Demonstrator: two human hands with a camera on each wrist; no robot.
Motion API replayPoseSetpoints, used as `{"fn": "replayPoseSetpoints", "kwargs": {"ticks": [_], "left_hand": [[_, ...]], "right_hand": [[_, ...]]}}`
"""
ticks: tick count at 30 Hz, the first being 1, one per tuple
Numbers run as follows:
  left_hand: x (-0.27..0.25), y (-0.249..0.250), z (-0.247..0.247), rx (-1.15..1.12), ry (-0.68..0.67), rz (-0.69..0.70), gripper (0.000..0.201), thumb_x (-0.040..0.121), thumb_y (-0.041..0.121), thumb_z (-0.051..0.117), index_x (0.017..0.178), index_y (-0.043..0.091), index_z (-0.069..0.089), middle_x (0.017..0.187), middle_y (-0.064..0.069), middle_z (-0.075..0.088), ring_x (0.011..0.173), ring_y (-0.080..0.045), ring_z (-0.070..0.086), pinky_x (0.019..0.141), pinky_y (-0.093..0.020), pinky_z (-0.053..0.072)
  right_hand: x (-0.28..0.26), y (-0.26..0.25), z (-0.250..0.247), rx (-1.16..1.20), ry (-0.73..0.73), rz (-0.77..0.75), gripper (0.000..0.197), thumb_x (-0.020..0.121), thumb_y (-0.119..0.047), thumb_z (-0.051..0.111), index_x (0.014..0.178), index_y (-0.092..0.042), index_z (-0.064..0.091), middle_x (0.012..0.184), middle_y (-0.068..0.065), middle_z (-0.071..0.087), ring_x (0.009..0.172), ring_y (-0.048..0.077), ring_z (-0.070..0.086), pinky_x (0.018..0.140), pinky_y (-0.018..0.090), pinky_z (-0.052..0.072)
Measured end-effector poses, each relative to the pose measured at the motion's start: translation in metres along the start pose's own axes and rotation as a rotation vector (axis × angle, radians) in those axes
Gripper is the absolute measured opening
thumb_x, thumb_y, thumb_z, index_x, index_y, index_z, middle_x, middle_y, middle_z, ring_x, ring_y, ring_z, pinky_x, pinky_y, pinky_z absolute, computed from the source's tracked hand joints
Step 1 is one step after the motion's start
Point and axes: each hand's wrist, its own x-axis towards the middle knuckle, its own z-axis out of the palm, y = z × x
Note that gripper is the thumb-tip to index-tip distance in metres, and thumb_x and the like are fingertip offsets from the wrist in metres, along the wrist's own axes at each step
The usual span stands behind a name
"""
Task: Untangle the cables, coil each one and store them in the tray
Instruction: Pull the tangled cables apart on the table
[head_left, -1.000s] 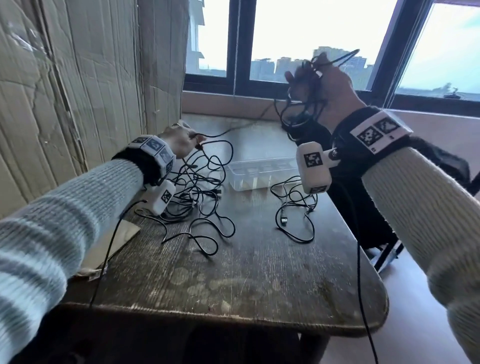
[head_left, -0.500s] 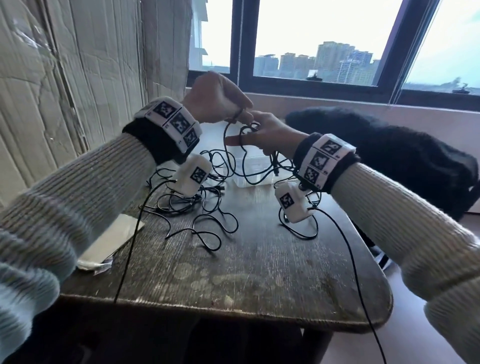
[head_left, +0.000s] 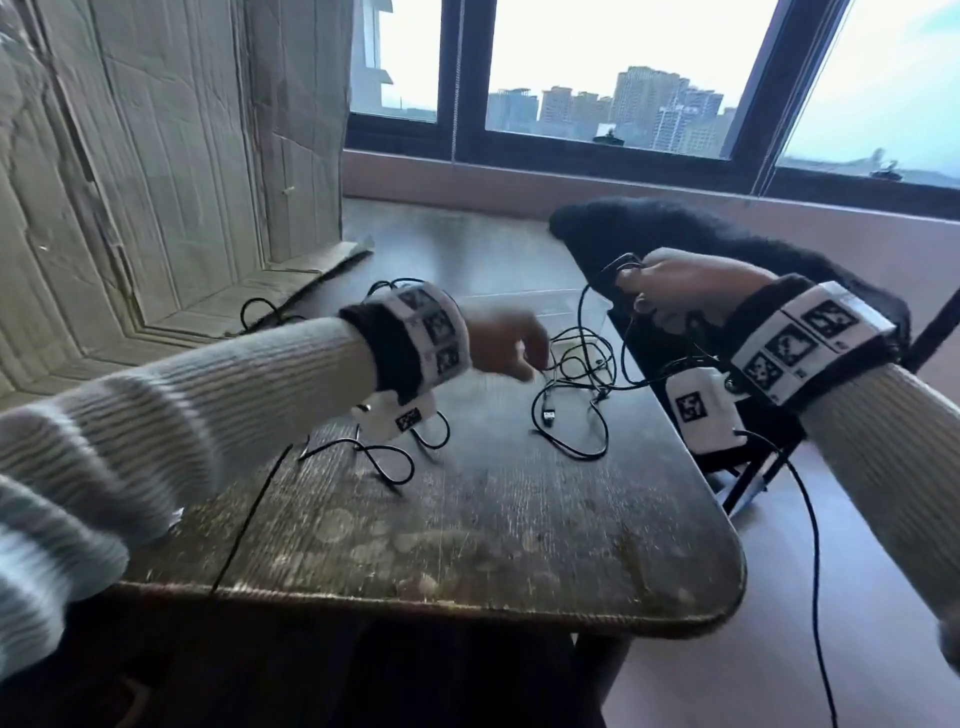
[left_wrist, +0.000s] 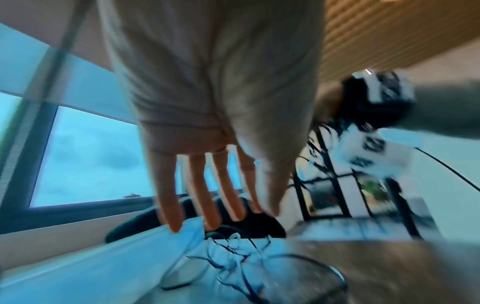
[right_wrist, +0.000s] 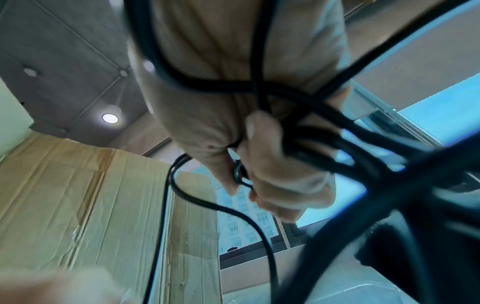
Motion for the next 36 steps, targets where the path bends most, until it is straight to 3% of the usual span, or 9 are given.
{"fn": "replayPoseSetpoints", "kwargs": {"ticks": [3,6,9,14,19,22,26,31,36], "left_hand": [[0.016,0.027,0.035,0.031,-0.357,0.209,0.041,0.095,0.024,0.056,0.135,0.017,0.054,0.145,-0.001,0.046,0.13,-0.015,0.044,0.101,-0.021,0.031],[0.031,0.044,0.065,0.074,-0.577,0.092,0.051,0.101,0.031,0.041,0.149,0.017,0.03,0.159,0.002,0.017,0.144,-0.014,0.019,0.11,-0.023,0.017],[0.039,0.036,0.067,0.128,-0.528,-0.076,0.057,0.101,0.038,0.039,0.15,0.013,0.025,0.159,-0.002,0.016,0.145,-0.017,0.019,0.112,-0.028,0.018],[0.038,-0.001,0.048,0.302,-0.469,-0.274,0.063,0.1,0.049,0.03,0.148,0.009,0.027,0.154,-0.007,0.03,0.138,-0.022,0.032,0.11,-0.032,0.024],[0.026,-0.022,0.029,0.293,-0.395,-0.292,0.052,0.098,0.04,0.045,0.137,0.006,0.046,0.121,-0.007,0.057,0.105,-0.018,0.051,0.084,-0.025,0.036],[0.008,-0.028,0.008,0.262,-0.321,-0.345,0.049,0.096,0.029,0.052,0.141,0.012,0.043,0.124,-0.001,0.057,0.11,-0.017,0.054,0.079,-0.018,0.033],[-0.028,-0.042,-0.02,0.226,-0.192,-0.344,0.05,0.094,0.028,0.056,0.141,0.019,0.045,0.136,0.003,0.055,0.12,-0.014,0.055,0.099,-0.022,0.04],[-0.053,-0.062,-0.019,0.148,-0.185,-0.339,0.043,0.089,0.035,0.062,0.131,0.025,0.055,0.122,0.007,0.065,0.103,-0.009,0.061,0.092,-0.02,0.043],[-0.068,-0.066,-0.001,0.097,-0.392,-0.349,0.046,0.071,0.061,0.07,0.109,0.036,0.067,0.103,0.02,0.07,0.095,-0.002,0.064,0.094,-0.031,0.051]], "right_hand": [[0.0,0.012,-0.001,0.163,0.066,0.057,0.036,0.099,-0.036,0.041,0.081,-0.007,0.053,0.071,0.009,0.054,0.046,0.014,0.04,0.043,0.024,0.031],[-0.008,0.013,0.001,0.193,0.081,0.062,0.042,0.102,-0.035,0.038,0.073,-0.008,0.053,0.051,0.003,0.056,0.035,0.01,0.039,0.032,0.017,0.028],[-0.015,0.01,0.006,0.04,0.002,0.071,0.047,0.103,-0.036,0.034,0.072,-0.007,0.054,0.036,-0.003,0.055,0.03,0.009,0.039,0.035,0.019,0.029],[-0.009,0.001,0.018,-0.011,-0.158,0.001,0.04,0.102,-0.034,0.035,0.082,-0.006,0.056,0.073,0.011,0.074,0.037,0.016,0.048,0.038,0.02,0.029],[0.006,-0.015,0.054,-0.018,-0.408,0.011,0.032,0.098,-0.034,0.049,0.085,-0.007,0.056,0.077,0.013,0.07,0.041,0.014,0.048,0.037,0.016,0.035],[0.014,-0.024,0.075,-0.3,-0.446,-0.062,0.046,0.087,-0.036,0.067,0.116,-0.002,0.056,0.077,0.007,0.067,0.057,0.018,0.061,0.052,0.027,0.046],[0.017,-0.029,0.071,-0.467,-0.327,-0.232,0.087,0.082,-0.026,0.073,0.151,-0.015,0.021,0.144,0.012,0.047,0.126,0.025,0.051,0.106,0.039,0.041],[0.009,-0.032,0.06,-0.439,-0.056,-0.358,0.07,0.089,-0.038,0.063,0.147,-0.021,0.028,0.143,0.009,0.047,0.124,0.028,0.051,0.104,0.043,0.042],[0.002,-0.027,0.074,-0.607,-0.404,-0.278,0.07,0.092,-0.04,0.058,0.15,-0.016,0.027,0.151,0.004,0.038,0.135,0.023,0.04,0.111,0.034,0.031]]}}
